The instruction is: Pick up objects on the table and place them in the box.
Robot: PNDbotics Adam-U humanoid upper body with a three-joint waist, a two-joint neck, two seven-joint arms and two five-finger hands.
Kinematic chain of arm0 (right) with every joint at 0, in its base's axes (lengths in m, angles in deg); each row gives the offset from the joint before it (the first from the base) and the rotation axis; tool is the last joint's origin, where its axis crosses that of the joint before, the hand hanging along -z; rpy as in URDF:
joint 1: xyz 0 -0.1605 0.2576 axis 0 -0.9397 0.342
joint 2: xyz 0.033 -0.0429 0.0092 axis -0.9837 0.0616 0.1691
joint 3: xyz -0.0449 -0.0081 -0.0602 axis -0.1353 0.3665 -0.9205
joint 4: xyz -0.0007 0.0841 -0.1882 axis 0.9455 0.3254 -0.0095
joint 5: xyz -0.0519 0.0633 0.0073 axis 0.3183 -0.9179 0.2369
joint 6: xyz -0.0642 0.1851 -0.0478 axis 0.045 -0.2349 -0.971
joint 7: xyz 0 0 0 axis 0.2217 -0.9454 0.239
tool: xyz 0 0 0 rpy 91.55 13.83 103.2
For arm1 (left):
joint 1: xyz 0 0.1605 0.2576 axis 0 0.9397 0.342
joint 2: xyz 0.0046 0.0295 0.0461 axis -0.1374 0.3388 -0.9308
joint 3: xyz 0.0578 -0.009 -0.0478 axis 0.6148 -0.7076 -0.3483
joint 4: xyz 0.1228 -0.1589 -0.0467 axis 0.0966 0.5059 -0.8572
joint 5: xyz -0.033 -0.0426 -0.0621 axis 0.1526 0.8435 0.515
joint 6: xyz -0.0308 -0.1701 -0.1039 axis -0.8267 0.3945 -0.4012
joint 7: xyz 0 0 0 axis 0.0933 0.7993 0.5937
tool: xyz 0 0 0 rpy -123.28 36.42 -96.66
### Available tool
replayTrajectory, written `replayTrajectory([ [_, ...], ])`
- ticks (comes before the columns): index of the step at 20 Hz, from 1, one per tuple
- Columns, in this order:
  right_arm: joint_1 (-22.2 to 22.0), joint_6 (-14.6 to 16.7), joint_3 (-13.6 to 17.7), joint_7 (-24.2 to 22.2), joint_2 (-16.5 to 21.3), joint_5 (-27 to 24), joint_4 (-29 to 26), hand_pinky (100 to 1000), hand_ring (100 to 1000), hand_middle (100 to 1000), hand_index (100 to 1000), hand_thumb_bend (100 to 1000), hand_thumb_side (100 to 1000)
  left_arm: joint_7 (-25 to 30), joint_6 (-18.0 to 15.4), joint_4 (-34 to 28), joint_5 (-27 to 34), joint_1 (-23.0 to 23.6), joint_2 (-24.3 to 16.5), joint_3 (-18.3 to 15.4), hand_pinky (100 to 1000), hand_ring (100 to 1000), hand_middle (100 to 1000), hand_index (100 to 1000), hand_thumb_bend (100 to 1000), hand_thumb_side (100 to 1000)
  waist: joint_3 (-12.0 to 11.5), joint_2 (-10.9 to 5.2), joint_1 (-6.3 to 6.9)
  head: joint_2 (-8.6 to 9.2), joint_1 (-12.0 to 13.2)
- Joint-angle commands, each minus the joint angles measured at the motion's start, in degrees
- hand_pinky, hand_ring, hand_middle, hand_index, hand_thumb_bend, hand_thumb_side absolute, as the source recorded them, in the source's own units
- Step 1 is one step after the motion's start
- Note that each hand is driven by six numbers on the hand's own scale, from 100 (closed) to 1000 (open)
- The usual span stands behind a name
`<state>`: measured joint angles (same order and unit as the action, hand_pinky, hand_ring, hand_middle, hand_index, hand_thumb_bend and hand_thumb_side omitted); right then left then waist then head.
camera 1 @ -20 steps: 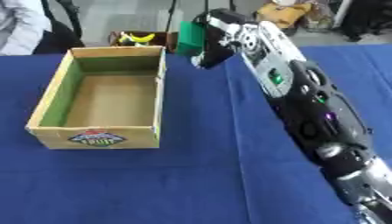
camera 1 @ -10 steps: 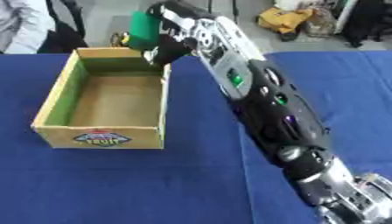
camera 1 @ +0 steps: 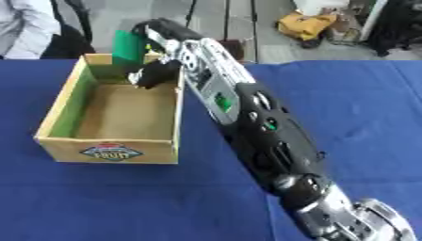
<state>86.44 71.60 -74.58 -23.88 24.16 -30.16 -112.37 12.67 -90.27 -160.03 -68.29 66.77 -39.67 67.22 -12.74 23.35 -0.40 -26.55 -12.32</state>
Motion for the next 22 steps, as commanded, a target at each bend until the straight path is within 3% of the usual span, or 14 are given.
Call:
replayTrajectory([
  [1, 0.9, -0.55, 0.68, 0.6, -1.31, 2.14, 1.53, 738, 819, 550, 649, 100, 274, 0.23, -0.02, -0.74, 0.36, -0.72, -0.44, 0.14, 245, 664, 670, 831, 192, 907, -0.29, -1.0, 0.23, 1.03, -0.49],
  [16, -0.56, -0.28, 1.13, 0.3, -3.6, 7.63, 8.43, 735, 827, 570, 667, 100, 278, 0.41, 0.01, -0.77, 0.42, -1.13, -0.16, 0.2, 245, 665, 668, 831, 190, 906, -1.13, -0.27, -0.14, 1.84, -1.14],
  [22, -0.48, 1.1, 1.02, -0.91, -4.25, 8.69, 9.63, 783, 893, 733, 809, 100, 282, 0.51, 0.03, -0.76, 0.48, -1.3, -0.11, 0.27, 245, 659, 668, 831, 187, 905, -1.38, -0.09, -0.37, 1.94, -1.31],
])
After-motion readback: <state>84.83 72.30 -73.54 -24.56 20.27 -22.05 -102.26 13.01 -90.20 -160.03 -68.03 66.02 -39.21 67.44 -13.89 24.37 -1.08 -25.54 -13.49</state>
